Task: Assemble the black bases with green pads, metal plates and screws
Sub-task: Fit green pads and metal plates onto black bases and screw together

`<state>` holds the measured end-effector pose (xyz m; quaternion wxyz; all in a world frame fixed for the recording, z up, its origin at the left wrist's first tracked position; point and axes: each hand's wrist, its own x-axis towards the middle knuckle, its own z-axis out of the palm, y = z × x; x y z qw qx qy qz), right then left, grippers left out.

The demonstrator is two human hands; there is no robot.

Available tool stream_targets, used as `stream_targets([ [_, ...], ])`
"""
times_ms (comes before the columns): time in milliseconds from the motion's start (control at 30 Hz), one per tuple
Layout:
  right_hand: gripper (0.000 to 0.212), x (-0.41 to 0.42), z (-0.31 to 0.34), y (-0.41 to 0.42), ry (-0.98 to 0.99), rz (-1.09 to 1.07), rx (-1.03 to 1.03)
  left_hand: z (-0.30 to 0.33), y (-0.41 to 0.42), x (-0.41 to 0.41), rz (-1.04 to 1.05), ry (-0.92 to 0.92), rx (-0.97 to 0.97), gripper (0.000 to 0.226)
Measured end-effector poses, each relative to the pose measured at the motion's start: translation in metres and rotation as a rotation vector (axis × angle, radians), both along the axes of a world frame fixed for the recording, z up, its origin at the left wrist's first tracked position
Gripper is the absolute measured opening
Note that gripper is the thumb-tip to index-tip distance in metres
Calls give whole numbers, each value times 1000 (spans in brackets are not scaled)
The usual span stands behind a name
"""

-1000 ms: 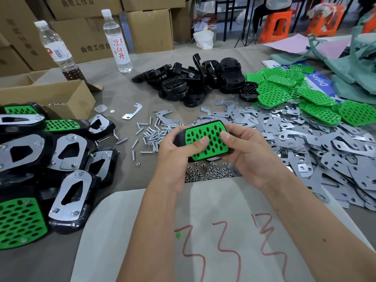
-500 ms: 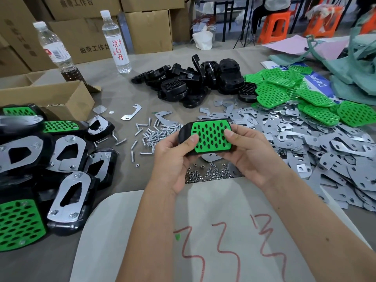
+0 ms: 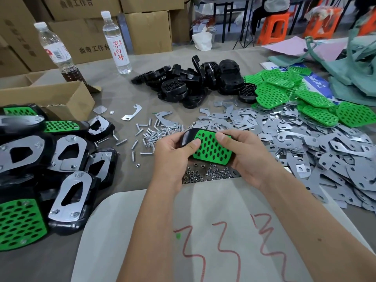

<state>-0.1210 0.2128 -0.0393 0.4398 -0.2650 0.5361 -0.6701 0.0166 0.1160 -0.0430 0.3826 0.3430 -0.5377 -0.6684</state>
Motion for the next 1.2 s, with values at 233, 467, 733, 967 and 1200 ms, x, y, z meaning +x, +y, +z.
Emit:
stream_targets([
  [233,10,2,-3,-4,-59,-194,-80,-4,0,-3,0,66,78,11],
  [467,29,18,1,-28,104,-109,-170,12,-15,17,318,98,80,21],
  [733,42,53,8,-95,1525,134,473,8,-45,55,905,-41,-112,21],
  [967,14,41,13,-89,1489,125,333,2,-42,41,628,-106,-40,39],
  [1200,22,29,12,-32,738,-205,43,2,-26,22,427,-302,-289,21],
])
